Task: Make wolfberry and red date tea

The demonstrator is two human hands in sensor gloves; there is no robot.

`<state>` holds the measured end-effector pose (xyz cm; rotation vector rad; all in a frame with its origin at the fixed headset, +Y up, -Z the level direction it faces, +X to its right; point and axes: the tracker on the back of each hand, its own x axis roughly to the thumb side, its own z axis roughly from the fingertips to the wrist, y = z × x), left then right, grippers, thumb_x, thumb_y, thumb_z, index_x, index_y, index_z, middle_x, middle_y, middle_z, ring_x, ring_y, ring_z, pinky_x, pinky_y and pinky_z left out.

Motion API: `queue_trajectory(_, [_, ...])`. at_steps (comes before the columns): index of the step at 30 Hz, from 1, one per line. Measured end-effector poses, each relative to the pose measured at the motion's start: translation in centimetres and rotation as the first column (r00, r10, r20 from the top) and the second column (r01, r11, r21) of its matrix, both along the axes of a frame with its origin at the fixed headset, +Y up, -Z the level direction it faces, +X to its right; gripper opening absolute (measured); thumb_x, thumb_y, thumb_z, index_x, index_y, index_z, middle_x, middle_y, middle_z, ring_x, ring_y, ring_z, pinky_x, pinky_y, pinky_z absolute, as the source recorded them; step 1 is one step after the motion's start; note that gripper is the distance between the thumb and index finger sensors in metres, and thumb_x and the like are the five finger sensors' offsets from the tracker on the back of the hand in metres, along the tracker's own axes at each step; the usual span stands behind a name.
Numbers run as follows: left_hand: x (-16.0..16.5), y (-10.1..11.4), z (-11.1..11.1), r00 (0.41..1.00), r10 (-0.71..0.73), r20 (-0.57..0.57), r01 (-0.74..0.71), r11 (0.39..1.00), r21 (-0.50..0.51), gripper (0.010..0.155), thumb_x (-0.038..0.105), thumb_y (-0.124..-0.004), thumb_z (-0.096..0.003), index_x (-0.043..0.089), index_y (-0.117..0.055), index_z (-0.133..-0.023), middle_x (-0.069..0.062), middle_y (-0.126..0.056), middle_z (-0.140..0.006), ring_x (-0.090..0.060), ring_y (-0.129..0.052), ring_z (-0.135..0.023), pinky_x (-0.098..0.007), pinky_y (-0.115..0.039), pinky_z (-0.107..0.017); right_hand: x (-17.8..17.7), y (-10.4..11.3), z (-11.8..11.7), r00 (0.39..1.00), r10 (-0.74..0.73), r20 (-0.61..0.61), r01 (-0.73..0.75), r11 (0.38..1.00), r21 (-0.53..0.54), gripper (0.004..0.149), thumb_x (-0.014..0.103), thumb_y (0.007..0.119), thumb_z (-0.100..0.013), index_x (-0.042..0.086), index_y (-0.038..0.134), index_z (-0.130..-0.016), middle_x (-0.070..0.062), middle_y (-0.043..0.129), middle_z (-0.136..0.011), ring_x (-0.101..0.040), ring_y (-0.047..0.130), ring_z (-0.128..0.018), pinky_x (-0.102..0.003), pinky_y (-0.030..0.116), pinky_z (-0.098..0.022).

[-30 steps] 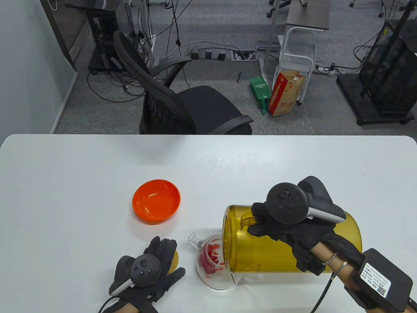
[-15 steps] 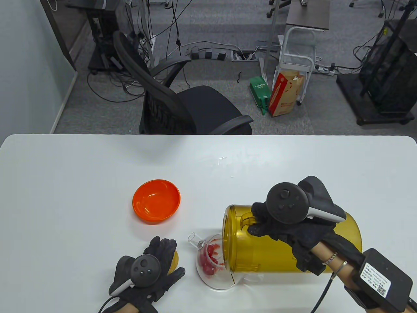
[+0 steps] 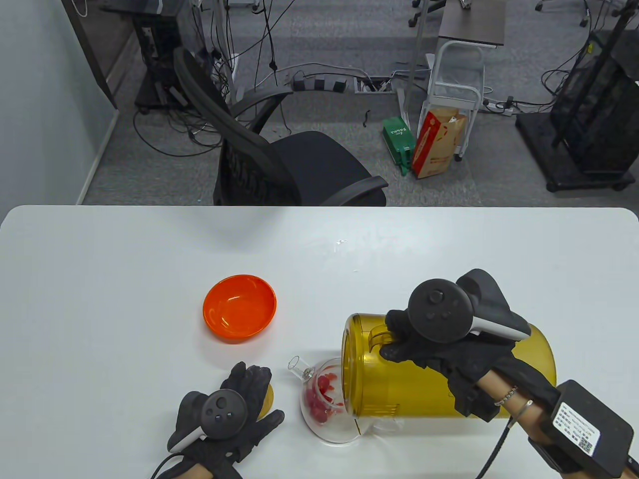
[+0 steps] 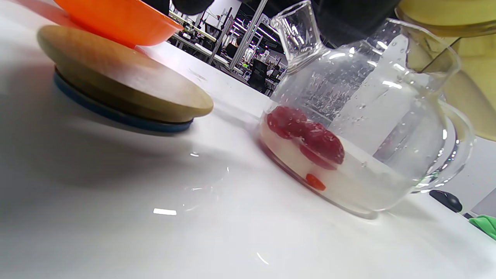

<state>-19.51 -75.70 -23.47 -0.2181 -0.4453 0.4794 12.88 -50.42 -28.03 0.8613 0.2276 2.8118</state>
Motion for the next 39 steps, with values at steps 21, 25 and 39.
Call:
queue_trajectory(21, [0.03,0.02,0.01,1.000,0.001,0.002,-0.001,1.000,0.001,0.080,0.052,-0.067,-0.0593,0.004,-0.029,-0.111,-0.031,-0.038,-0.116,-0.055,-0.023,-0.104,-0.066,-0.033,-0.070,-0.45,0.06,-0.07,1.000,0.017,0.001,-0.017,1.000,-0.002,0.042,0.047,0.085,-0.047,0.012,0.087,-0.069,-0.008,0.094,-0.039,-0.023,0.093,-0.020,-0.047,0.083,-0.022])
queue_trajectory(25, [0.03,0.02,0.02,1.000,0.001,0.003,-0.001,1.000,0.001,0.080,0.052,-0.067,-0.0594,0.004,-0.029,-0.111,-0.032,-0.038,-0.116,-0.055,-0.023,-0.104,-0.066,-0.033,-0.071,-0.49,0.07,-0.08,1.000,0.019,0.000,-0.019,1.000,-0.001,0.042,0.047,0.085,-0.047,0.012,0.087,-0.069,-0.008,0.094,-0.039,-0.023,0.093,-0.020,-0.047,0.083,-0.022])
queue_trajectory(39, [0.03,0.05,0.02,1.000,0.001,0.002,-0.001,1.000,0.001,0.080,0.052,-0.067,-0.0594,0.004,-0.029,-0.111,-0.031,-0.038,-0.116,-0.055,-0.023,-0.104,-0.066,-0.033,-0.071,-0.56,0.14,-0.11,1.000,0.027,0.000,-0.027,1.000,0.000,0.042,0.048,0.085,-0.047,0.012,0.087,-0.069,-0.008,0.094,-0.040,-0.023,0.093,-0.020,-0.047,0.083,-0.023])
